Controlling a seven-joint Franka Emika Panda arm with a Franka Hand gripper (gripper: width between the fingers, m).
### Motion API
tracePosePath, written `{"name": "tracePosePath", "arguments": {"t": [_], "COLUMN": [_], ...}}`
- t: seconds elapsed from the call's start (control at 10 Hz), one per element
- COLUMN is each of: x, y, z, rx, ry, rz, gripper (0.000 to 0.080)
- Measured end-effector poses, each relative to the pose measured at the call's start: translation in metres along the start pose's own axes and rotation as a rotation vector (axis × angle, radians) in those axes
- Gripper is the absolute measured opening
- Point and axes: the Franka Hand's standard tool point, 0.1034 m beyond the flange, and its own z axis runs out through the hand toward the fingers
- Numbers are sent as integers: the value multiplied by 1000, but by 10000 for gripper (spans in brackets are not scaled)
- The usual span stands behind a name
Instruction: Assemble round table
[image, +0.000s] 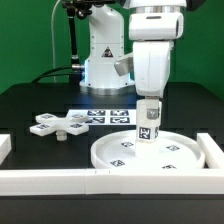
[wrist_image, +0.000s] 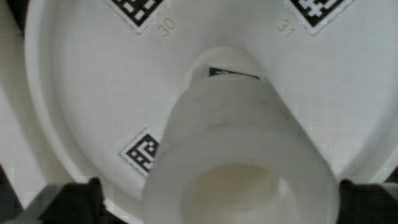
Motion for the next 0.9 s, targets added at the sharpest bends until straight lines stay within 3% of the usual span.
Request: {"name": "tracePosePath", "arguments": {"t": [0.5,0.8,0.9], "x": [-8,-9,-9], "y": [1,1,1], "z": [2,2,2], "rx": [-1,0,0], "ry": [-23,-24,-24], "rz": [-298,-306,-305], "gripper": [649,649,546]}}
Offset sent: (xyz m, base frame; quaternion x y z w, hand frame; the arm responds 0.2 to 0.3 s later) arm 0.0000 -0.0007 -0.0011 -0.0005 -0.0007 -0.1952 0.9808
